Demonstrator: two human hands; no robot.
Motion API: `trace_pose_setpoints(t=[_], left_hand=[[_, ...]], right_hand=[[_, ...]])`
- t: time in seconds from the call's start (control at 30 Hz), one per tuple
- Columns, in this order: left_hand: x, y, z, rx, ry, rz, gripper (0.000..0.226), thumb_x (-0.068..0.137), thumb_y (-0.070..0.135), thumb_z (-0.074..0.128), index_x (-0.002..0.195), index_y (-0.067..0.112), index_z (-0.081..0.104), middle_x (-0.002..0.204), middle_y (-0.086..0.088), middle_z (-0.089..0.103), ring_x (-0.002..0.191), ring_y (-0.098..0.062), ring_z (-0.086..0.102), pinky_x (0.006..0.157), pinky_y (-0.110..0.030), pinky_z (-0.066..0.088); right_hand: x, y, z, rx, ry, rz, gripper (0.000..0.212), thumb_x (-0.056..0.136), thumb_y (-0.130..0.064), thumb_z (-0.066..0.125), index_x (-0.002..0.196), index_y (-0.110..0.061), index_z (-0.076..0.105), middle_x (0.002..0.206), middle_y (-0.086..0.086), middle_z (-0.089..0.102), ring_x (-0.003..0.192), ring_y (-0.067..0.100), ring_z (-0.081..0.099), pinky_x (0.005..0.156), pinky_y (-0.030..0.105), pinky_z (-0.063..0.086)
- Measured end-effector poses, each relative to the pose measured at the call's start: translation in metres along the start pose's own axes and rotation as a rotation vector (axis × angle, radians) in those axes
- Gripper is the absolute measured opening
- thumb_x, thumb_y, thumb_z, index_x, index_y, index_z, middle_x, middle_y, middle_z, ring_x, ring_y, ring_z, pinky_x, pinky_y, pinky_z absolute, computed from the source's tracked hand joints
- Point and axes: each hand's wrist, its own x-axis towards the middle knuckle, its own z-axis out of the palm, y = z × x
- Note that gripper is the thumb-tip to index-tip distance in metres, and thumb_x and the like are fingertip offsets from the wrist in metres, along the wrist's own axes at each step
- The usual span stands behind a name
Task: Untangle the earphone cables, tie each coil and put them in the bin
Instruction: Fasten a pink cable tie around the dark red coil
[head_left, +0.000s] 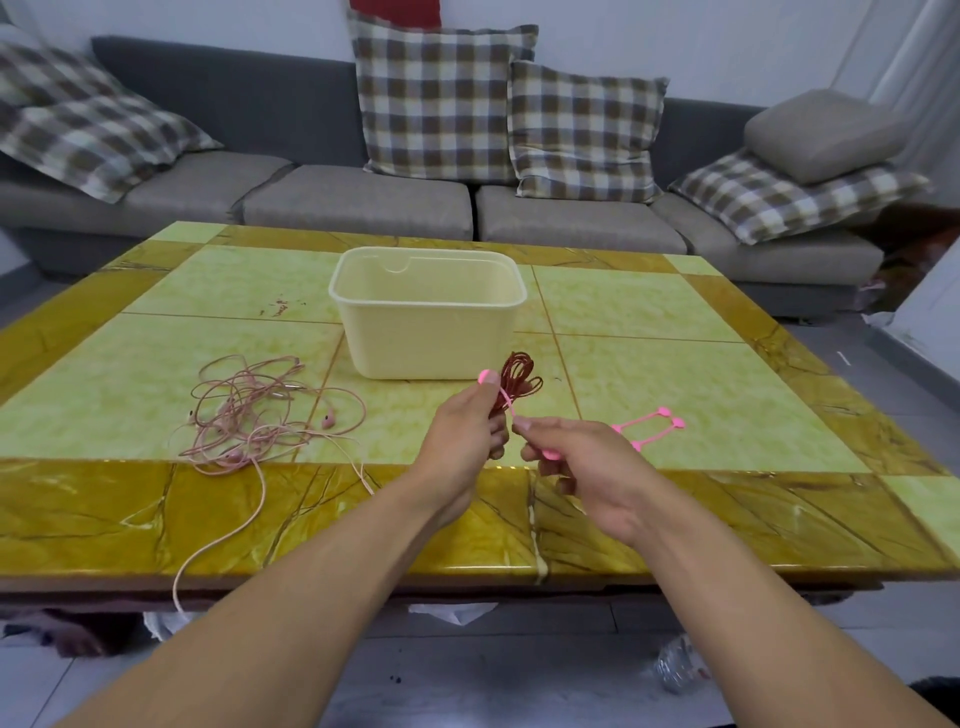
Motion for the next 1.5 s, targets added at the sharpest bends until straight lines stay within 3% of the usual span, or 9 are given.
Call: trace_pose_setpoints(t=[0.17,0.3,0.47,0.53,0.67,0.8,1.03,1.27,1.5], left_hand=[[-0.005,0.009,-0.011,0.089,-0.201,-0.033,0.042,0.103,0.044,0.05,0.087,0.015,0.076,0.061,0.005,0.022,0.055,-0.012,0.024,0.053,-0.025,0.021],[-0.011,0.013,-0.018,0.271,-0.307,-0.001,0.04,0.101,0.043,0.055,0.086,0.015,0.08,0.06,0.002,0.024,0.057,-0.015,0.023,0.055,-0.028,0.02],[-0.014,0.013,-0.021,0.492,-0.302,0.064,0.049,0.098,0.043,0.059,0.068,0.005,0.065,0.057,0.006,0.027,0.057,-0.014,0.021,0.053,-0.022,0.022],[-0.012,0.009,-0.022,0.548,-0.269,0.1,0.044,0.099,0.039,0.06,0.063,0.015,0.063,0.051,0.012,0.032,0.051,-0.009,0.028,0.052,-0.019,0.026],[-0.009,0.005,-0.023,0.581,-0.185,0.121,0.028,0.096,0.037,0.067,0.083,0.016,0.08,0.055,0.018,0.061,0.054,0.002,0.05,0.06,-0.013,0.037],[-0.01,-0.001,-0.022,0.535,-0.126,0.136,0.028,0.095,0.034,0.069,0.081,0.012,0.078,0.05,0.005,0.047,0.044,-0.007,0.032,0.044,-0.018,0.026],[-0.01,-0.009,-0.015,0.525,-0.084,0.183,0.025,0.1,0.03,0.062,0.088,0.008,0.067,0.056,0.002,0.06,0.051,-0.006,0.051,0.052,-0.015,0.037],[-0.009,-0.018,-0.008,0.554,-0.089,0.005,0.025,0.104,0.03,0.054,0.09,0.011,0.061,0.068,-0.002,0.065,0.056,-0.009,0.058,0.055,-0.015,0.045],[-0.01,-0.017,-0.002,0.207,0.025,-0.266,0.019,0.104,0.019,0.051,0.09,0.009,0.06,0.071,-0.004,0.065,0.053,-0.009,0.06,0.053,-0.024,0.042]], right_hand=[[0.007,0.002,-0.017,0.134,-0.179,0.187,0.004,0.094,-0.021,0.07,0.092,-0.02,0.074,0.063,-0.008,0.057,0.069,0.014,0.051,0.069,0.03,0.039],[0.011,0.003,-0.023,0.21,-0.101,0.23,0.008,0.091,-0.012,0.072,0.098,-0.01,0.074,0.083,0.003,0.064,0.066,0.013,0.051,0.058,0.025,0.042],[0.015,0.004,-0.025,0.289,-0.015,0.178,0.031,0.087,-0.01,0.075,0.115,0.002,0.071,0.085,0.008,0.066,0.057,0.009,0.05,0.047,0.019,0.044],[0.015,0.003,-0.025,0.292,-0.026,0.147,0.031,0.083,-0.012,0.078,0.11,0.001,0.073,0.079,0.005,0.067,0.056,0.008,0.053,0.049,0.019,0.046],[0.011,0.001,-0.023,0.253,-0.039,0.082,0.016,0.082,-0.01,0.08,0.096,-0.003,0.077,0.076,0.005,0.074,0.058,0.006,0.06,0.059,0.021,0.049],[0.006,-0.001,-0.022,0.163,-0.002,-0.004,0.019,0.077,-0.007,0.084,0.095,-0.002,0.079,0.082,0.009,0.075,0.068,0.012,0.064,0.066,0.024,0.051],[0.004,0.004,-0.014,-0.103,0.145,-0.19,0.014,0.075,-0.008,0.088,0.085,-0.015,0.081,0.075,0.0,0.078,0.066,0.002,0.07,0.064,0.016,0.052],[0.004,0.007,-0.004,-0.613,0.286,-0.394,0.01,0.085,-0.015,0.081,0.091,-0.023,0.083,0.078,-0.008,0.075,0.068,-0.004,0.064,0.059,0.004,0.044],[-0.009,0.0,0.016,-0.875,0.229,-0.49,0.002,0.097,-0.024,0.067,0.095,-0.025,0.067,0.092,-0.002,0.068,0.084,0.016,0.065,0.075,0.034,0.056]])
